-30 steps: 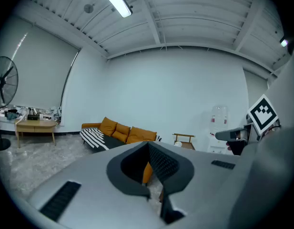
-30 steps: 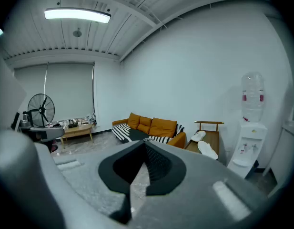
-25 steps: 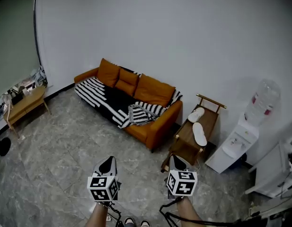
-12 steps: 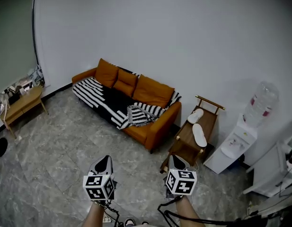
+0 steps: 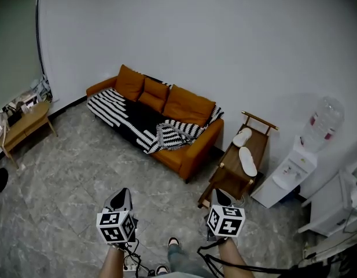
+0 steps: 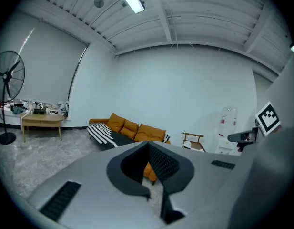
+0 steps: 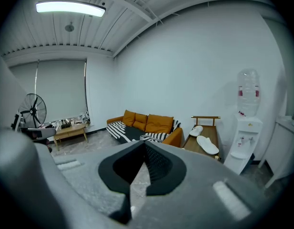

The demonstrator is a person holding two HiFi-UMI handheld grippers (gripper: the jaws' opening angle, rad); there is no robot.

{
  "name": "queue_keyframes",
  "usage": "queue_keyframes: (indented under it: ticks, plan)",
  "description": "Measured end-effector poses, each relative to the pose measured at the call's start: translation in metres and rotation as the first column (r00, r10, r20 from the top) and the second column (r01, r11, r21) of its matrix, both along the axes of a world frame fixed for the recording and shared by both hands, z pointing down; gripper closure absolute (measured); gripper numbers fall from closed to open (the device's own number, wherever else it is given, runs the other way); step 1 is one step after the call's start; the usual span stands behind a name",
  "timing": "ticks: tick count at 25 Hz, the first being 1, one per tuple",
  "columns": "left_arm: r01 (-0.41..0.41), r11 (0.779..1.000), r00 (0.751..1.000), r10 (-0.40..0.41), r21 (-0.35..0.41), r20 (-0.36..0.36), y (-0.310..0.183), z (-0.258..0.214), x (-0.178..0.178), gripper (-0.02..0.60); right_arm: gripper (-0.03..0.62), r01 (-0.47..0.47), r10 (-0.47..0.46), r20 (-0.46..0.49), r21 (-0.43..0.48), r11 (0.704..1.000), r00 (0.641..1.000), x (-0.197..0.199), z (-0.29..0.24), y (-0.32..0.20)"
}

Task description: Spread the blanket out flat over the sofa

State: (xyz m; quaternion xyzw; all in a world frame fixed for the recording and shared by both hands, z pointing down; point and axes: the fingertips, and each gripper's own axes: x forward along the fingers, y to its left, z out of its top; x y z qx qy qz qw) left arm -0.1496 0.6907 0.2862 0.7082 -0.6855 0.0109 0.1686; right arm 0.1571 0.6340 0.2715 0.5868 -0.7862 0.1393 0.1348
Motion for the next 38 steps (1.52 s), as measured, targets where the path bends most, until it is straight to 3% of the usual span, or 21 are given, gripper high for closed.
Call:
queue_keyframes:
  ticks: [9, 25, 38]
  plan:
    - [-0.008, 1.0, 1.0, 0.008, 0.001, -0.014, -0.063, 0.007, -0.001, 0.577, 0.589, -0.003, 0.003, 0.011, -0.018, 1.0, 1.0, -0.007, 0.012, -0.06]
    - [-0.002, 1.0, 1.0, 0.002, 0.021, -0.002, -0.243, -0.01, -0.001, 0.578, 0.589, 0.051, -0.052, -0.021, -0.024, 0.998, 0.998, -0.027, 0.005, -0.246]
    - [-0.006, 1.0, 1.0, 0.006, 0.012, 0.016, -0.362, -0.006, 0.021, 0.577, 0.589, 0.053, -0.053, -0.004, -0.034, 0.998, 0.999, -0.01, 0.014, -0.369]
